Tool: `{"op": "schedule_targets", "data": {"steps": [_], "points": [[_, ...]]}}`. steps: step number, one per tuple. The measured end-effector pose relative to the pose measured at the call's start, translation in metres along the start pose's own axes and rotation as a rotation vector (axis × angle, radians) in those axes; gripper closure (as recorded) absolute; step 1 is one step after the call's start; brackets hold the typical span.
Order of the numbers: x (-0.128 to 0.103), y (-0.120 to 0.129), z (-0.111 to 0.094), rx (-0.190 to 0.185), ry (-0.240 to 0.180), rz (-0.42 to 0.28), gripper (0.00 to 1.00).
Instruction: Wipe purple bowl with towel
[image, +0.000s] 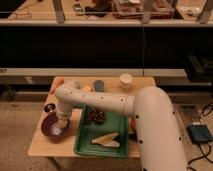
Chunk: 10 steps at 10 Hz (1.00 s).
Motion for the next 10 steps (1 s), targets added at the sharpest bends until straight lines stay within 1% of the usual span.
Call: {"op": "schedule_targets", "data": {"steps": [2, 4, 7, 8, 9, 10], "points": [[-0.003, 0.009, -0.007, -0.017, 0.004, 0.014, 1.0], [0.002, 0.018, -0.013, -0.032, 0.005, 0.01, 1.0], [0.023, 0.029, -0.022, -0.055, 0.011, -0.018, 1.0], [0.032, 0.032, -0.027, -0.066, 0.014, -0.031, 1.0], [0.045, 0.032, -0.033, -0.075, 0.015, -0.059, 1.0], [0.054, 0.029, -0.035, -0.08, 0.016, -0.082, 1.0]]}}
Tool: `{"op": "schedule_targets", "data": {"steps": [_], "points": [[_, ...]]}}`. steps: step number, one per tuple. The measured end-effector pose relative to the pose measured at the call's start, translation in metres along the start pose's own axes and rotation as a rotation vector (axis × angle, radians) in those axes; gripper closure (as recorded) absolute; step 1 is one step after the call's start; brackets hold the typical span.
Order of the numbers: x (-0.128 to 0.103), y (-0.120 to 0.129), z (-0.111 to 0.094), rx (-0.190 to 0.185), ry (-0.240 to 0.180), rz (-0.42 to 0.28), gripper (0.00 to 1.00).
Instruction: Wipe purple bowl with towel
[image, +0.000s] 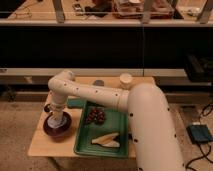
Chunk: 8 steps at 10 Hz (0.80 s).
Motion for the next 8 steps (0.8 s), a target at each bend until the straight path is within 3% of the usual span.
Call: {"op": "schedule_targets", "data": {"steps": [4, 8], "points": [[0.022, -0.025, 0.002, 0.011, 0.009, -0.069, 1.0], [0.005, -0.045, 0.008, 0.037, 0.01, -0.058, 1.0]]}}
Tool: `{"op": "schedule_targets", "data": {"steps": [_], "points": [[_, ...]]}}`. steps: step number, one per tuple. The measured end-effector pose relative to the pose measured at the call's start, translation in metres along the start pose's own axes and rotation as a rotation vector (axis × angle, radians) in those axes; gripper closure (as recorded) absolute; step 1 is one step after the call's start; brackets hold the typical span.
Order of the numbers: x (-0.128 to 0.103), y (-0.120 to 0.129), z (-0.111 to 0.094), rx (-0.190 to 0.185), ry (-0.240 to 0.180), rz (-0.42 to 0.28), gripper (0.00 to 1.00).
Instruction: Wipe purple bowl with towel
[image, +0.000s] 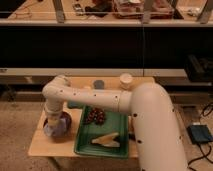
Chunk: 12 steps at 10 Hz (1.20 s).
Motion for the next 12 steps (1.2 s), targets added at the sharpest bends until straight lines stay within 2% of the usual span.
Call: {"op": "schedule_targets", "data": {"steps": [4, 7, 9, 12], "points": [[-0.032, -0.006, 0.008, 0.018, -0.005, 0.067, 1.0], [-0.053, -0.004, 0.008, 0.012, -0.008, 0.119, 1.0], [-0.069, 0.012, -0.002, -0.013, -0.012, 0.158, 1.0], [-0.062, 0.037, -0.013, -0.039, -0.003, 0.153, 1.0]]}}
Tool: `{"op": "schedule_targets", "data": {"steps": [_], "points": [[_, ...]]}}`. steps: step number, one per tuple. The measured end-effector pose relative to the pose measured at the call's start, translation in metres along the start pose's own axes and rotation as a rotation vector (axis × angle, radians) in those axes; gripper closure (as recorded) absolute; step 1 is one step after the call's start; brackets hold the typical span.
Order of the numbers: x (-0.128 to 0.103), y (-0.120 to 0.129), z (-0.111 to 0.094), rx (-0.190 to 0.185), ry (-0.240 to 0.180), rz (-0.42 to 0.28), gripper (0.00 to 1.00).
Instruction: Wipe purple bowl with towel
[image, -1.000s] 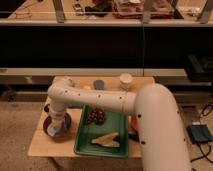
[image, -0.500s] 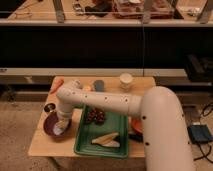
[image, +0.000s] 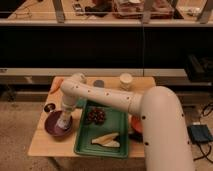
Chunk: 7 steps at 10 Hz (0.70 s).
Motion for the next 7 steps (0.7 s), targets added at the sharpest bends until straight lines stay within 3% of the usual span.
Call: {"op": "schedule_targets", "data": {"steps": [7], "points": [[0.064, 0.013, -0.011, -0.026, 0.044, -0.089, 1.0]]}}
